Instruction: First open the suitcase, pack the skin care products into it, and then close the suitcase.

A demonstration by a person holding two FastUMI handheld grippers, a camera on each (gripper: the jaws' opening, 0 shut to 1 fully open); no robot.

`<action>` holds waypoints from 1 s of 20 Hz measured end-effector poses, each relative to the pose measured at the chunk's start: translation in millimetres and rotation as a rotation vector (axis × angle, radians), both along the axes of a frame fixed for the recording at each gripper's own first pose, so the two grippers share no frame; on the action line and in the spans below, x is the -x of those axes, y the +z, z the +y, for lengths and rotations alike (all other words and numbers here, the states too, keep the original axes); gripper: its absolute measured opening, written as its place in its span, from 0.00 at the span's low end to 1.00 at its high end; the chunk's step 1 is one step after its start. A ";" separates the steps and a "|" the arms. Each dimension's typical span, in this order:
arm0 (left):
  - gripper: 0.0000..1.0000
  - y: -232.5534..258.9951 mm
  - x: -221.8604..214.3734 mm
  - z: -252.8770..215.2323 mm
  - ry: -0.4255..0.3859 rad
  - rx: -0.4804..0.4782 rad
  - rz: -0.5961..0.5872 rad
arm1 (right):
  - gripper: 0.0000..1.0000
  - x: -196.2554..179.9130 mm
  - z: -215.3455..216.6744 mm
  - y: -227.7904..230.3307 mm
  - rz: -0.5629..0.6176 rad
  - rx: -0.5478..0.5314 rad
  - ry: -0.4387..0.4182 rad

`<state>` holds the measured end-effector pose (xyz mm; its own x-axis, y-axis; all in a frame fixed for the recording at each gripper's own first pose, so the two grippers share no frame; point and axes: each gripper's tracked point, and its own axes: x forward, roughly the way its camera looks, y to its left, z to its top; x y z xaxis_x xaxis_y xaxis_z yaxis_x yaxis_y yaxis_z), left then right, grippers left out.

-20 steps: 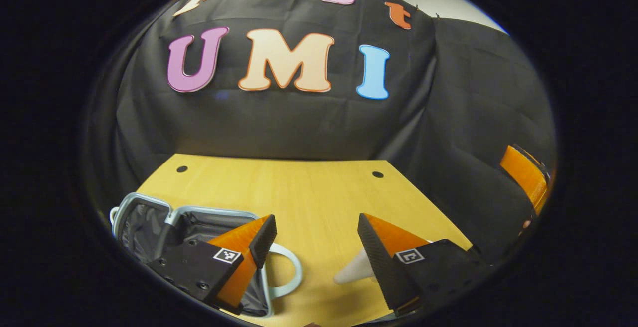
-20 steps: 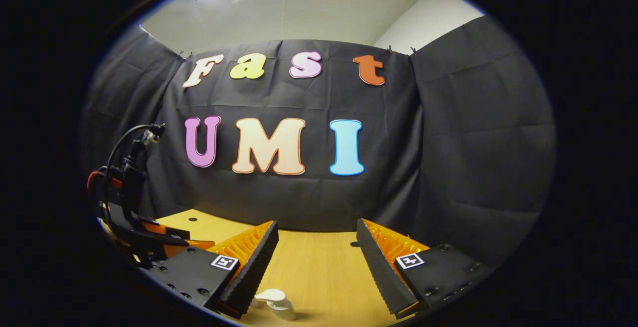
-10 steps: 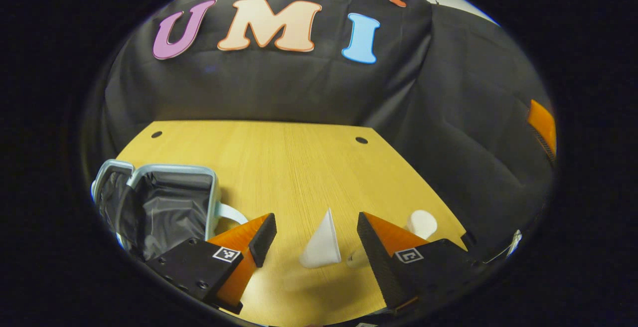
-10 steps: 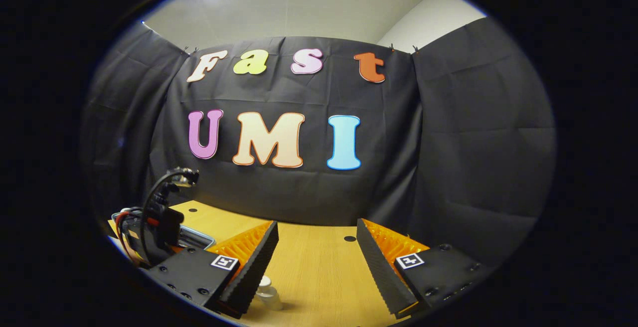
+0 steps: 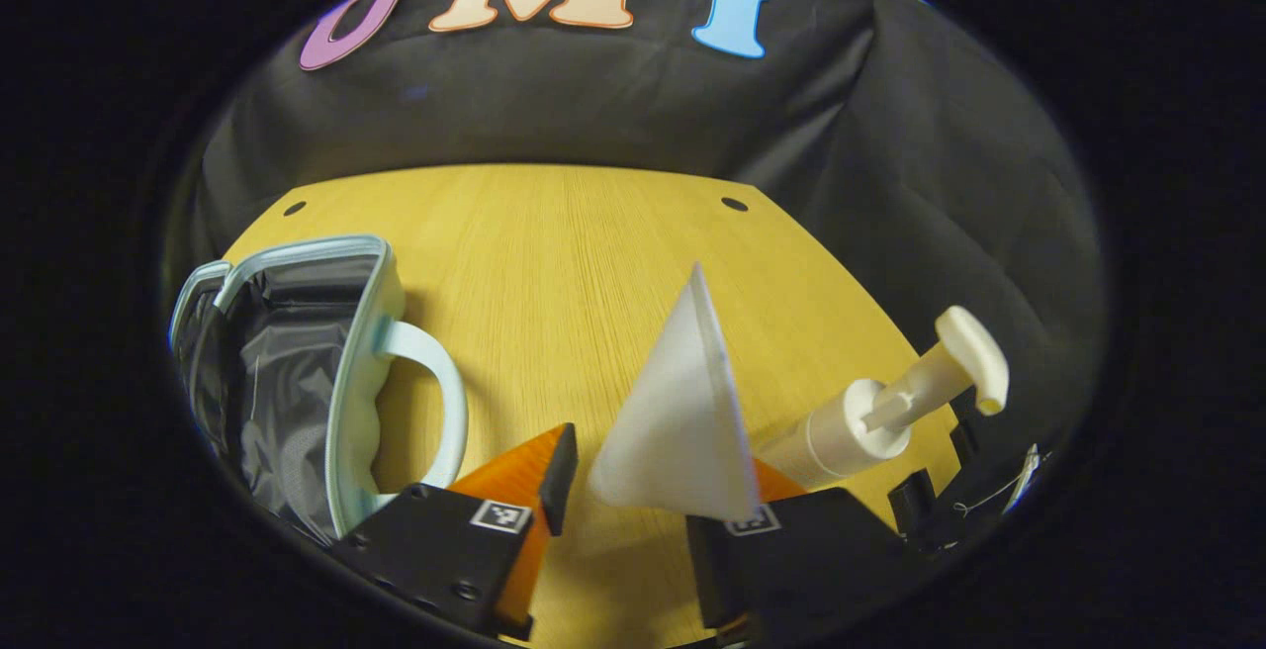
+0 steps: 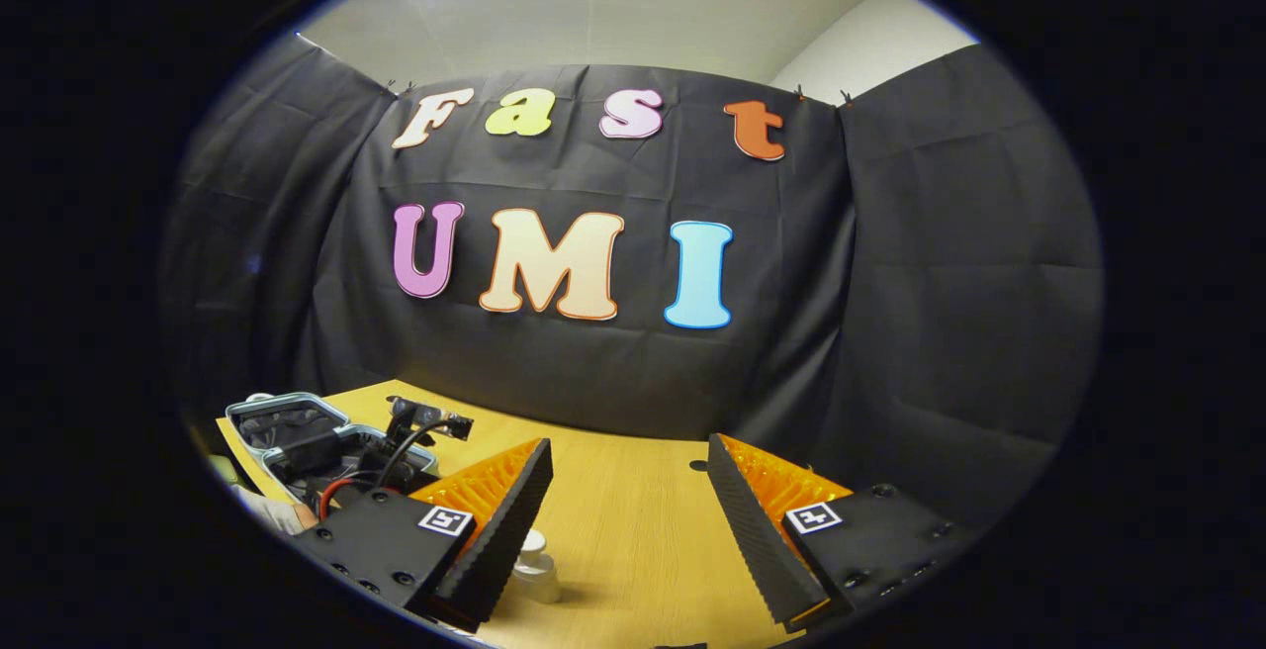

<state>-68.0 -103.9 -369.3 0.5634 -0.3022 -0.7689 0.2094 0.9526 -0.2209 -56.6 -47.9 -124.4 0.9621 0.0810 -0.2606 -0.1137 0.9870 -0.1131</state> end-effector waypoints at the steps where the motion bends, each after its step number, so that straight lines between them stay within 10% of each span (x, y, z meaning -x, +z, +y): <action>1: 0.49 0.5 -1.0 2.9 -0.005 -0.006 -0.009 | 0.98 -0.9 1.5 -0.3 -0.001 0.000 0.001; 8: 0.31 51.6 -6.9 17.2 -0.047 -0.016 -0.054 | 0.99 -14.1 20.1 -24.4 0.046 -0.038 0.005; 20: 0.34 134.3 -6.8 70.5 -0.035 -0.054 -0.167 | 0.99 -13.8 76.7 -139.6 0.248 -0.028 0.075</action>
<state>-61.2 -33.4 -234.9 0.6744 -0.2849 -0.6811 0.2722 0.9535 -0.1294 -42.7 28.8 -264.1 0.8599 0.1598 -0.4847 -0.2074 0.9772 -0.0457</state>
